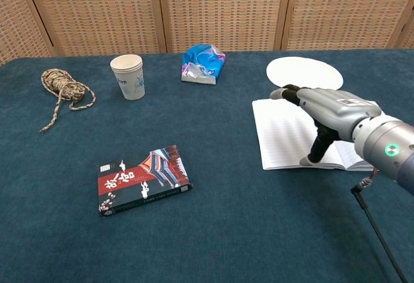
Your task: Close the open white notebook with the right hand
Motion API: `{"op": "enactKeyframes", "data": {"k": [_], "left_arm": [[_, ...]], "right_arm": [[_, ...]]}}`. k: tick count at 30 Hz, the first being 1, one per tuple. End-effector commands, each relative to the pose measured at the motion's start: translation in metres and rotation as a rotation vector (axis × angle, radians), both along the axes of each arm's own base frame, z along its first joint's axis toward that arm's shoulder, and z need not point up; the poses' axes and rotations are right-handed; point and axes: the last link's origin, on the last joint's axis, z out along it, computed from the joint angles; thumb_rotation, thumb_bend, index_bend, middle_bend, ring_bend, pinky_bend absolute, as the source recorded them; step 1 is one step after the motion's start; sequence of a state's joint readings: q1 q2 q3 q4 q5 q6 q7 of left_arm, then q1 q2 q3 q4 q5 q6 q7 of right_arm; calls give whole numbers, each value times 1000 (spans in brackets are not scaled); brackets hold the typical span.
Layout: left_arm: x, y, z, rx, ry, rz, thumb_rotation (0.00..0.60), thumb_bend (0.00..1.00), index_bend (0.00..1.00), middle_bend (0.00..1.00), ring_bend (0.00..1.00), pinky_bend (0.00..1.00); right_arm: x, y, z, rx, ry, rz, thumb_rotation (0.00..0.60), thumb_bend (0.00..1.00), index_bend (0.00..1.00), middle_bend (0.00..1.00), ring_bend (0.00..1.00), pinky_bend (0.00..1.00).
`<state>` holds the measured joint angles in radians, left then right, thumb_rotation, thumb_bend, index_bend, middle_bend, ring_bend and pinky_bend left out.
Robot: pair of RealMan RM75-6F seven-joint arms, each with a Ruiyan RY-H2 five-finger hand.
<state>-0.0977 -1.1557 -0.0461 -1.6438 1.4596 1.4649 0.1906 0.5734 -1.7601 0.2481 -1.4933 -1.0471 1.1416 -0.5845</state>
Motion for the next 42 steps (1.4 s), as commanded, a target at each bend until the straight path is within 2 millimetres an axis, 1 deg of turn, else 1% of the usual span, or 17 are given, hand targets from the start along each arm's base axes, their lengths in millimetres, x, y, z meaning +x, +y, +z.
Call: {"op": "enactKeyframes", "data": {"k": [1,10,23,26,28,30,34,40,42], "left_arm": [[0,1,0,2,-3,-2,600,74,0,0,0,0],[-3,3,0,-2,-5,8,600,74,0,0,0,0],[0,2,-1,-1,-5,-3,600,75,0,0,0,0],[0,2,-3,-10,-2,-1,600,76,0,0,0,0],[0,2,-3,-13,-1,-1,600,76,0,0,0,0],[0,2,-4,-15,0,1,600,77,0,0,0,0],[0,3,-3,-13,-1,1,600,77,0,0,0,0],[0,3,-4,-17,-2,2,600,79,0,0,0,0],[0,3,-4,-18,-3,1,600,79,0,0,0,0]], "right_arm": [[0,-1,-5,6,9,-3,600,270,0,0,0,0],[-10,-2,-19,26,33,-25,600,271,0,0,0,0],[-16,-8,-26,16,30,-37,600,288,0,0,0,0],[-17,-10,-26,10,24,-40,600,334,1,0,0,0],[-16,-11,-26,7,21,-39,600,383,3,0,0,0],[-17,-11,-26,7,23,-40,600,405,4,0,0,0],[-18,-12,-26,2,20,-43,600,431,6,0,0,0],[-23,-12,-29,4,27,-51,600,440,10,0,0,0],[-23,-12,-29,-5,26,-42,600,493,21,0,0,0]]}}
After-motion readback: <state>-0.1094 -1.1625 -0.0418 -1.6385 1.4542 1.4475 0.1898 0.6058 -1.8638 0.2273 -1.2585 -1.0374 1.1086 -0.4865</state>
